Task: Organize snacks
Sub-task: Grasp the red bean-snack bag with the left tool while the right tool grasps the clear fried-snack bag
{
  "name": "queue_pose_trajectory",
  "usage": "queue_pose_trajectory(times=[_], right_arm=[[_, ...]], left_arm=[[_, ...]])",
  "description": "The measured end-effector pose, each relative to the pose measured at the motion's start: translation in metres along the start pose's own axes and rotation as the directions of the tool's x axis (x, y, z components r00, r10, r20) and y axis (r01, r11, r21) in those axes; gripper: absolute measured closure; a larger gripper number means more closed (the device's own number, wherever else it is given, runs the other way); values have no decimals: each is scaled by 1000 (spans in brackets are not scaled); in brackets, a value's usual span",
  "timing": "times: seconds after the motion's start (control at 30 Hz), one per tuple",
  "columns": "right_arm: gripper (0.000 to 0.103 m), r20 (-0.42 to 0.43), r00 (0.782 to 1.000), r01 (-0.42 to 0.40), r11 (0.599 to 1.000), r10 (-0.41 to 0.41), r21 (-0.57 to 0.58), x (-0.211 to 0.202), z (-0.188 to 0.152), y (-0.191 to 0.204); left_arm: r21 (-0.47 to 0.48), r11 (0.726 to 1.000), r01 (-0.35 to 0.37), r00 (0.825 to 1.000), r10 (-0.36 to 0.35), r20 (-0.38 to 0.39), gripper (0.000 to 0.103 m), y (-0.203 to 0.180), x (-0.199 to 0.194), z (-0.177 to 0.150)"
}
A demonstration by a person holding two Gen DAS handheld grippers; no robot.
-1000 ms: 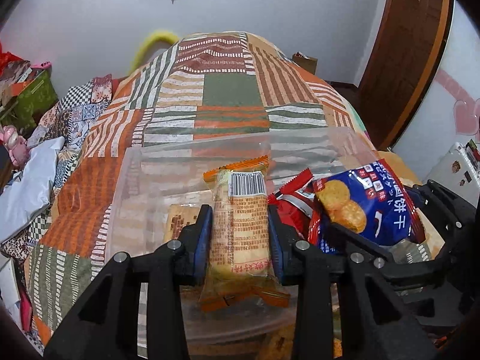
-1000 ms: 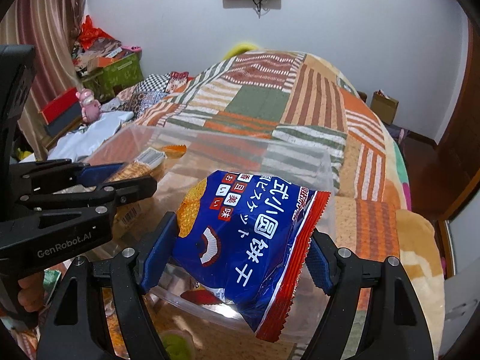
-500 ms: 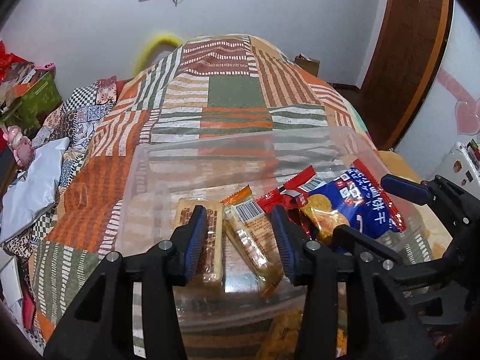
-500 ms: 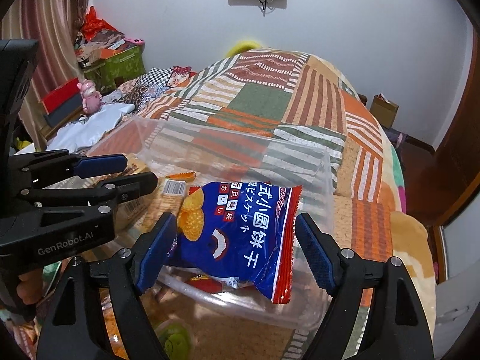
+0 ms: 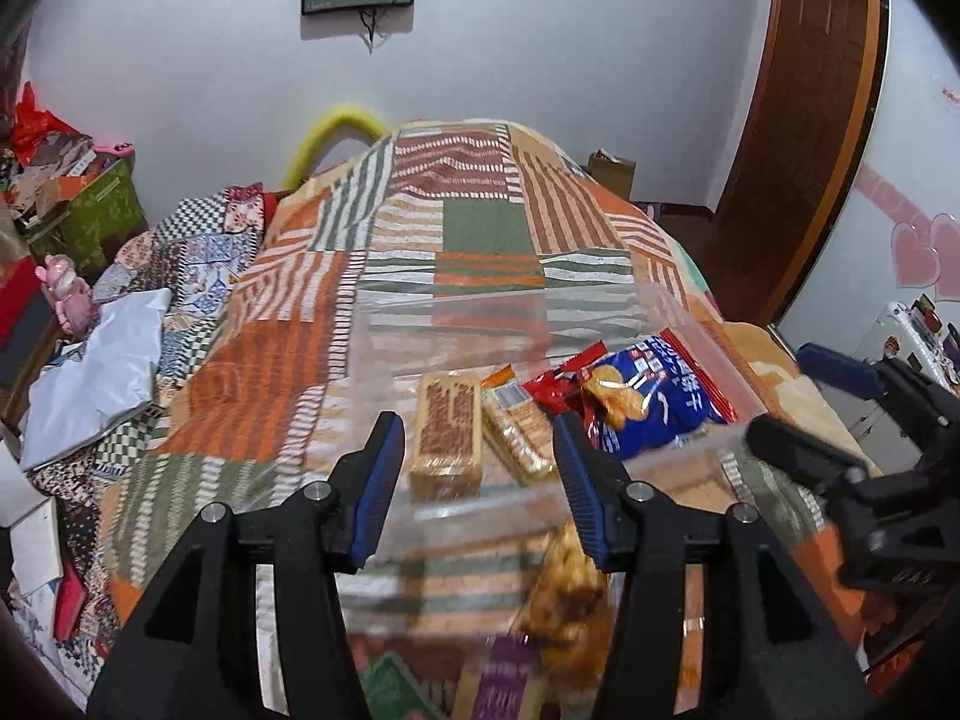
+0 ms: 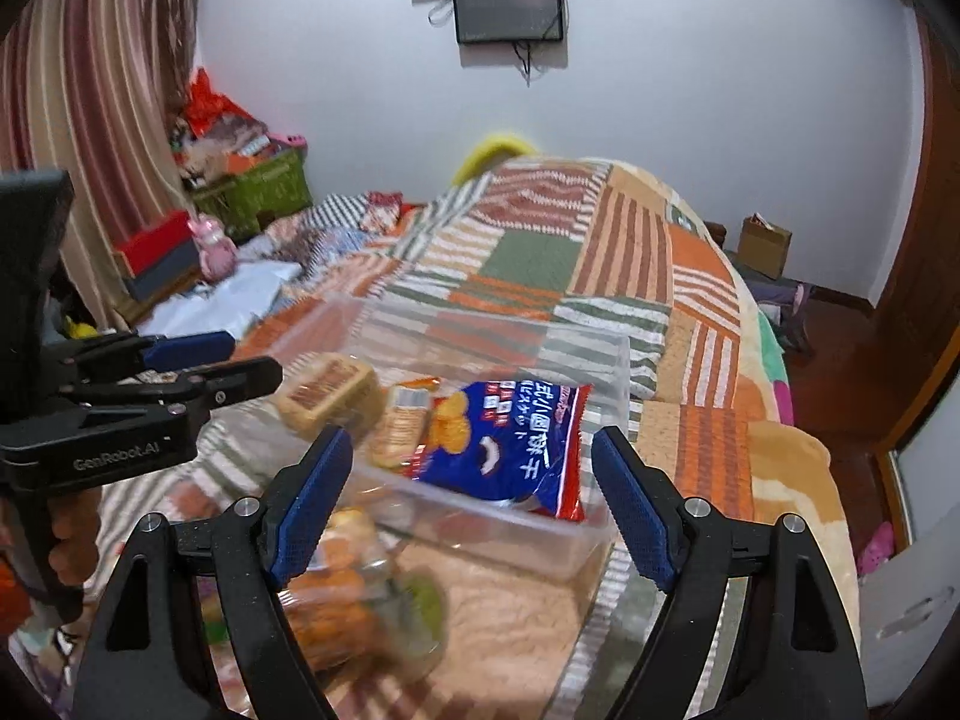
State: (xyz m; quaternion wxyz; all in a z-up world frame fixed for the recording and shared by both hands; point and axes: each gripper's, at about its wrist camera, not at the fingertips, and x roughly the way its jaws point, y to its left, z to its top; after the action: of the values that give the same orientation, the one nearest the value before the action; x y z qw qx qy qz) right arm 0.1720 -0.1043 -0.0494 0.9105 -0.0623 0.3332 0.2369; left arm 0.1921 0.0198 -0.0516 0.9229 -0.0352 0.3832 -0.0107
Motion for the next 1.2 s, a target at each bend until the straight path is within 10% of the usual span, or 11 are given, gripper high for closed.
queue_pose_trajectory(times=[0.43, 1.2], right_arm=[[18, 65, 998, 13, 999, -10, -47, -55, -28, 42], [18, -133, 986, -100, 995, 98, -9, -23, -109, 98]], left_arm=[[-23, 999, -30, 1000, 30, 0, 42, 26, -64, -55], [-53, 998, -41, 984, 31, -175, 40, 61, -63, -170]])
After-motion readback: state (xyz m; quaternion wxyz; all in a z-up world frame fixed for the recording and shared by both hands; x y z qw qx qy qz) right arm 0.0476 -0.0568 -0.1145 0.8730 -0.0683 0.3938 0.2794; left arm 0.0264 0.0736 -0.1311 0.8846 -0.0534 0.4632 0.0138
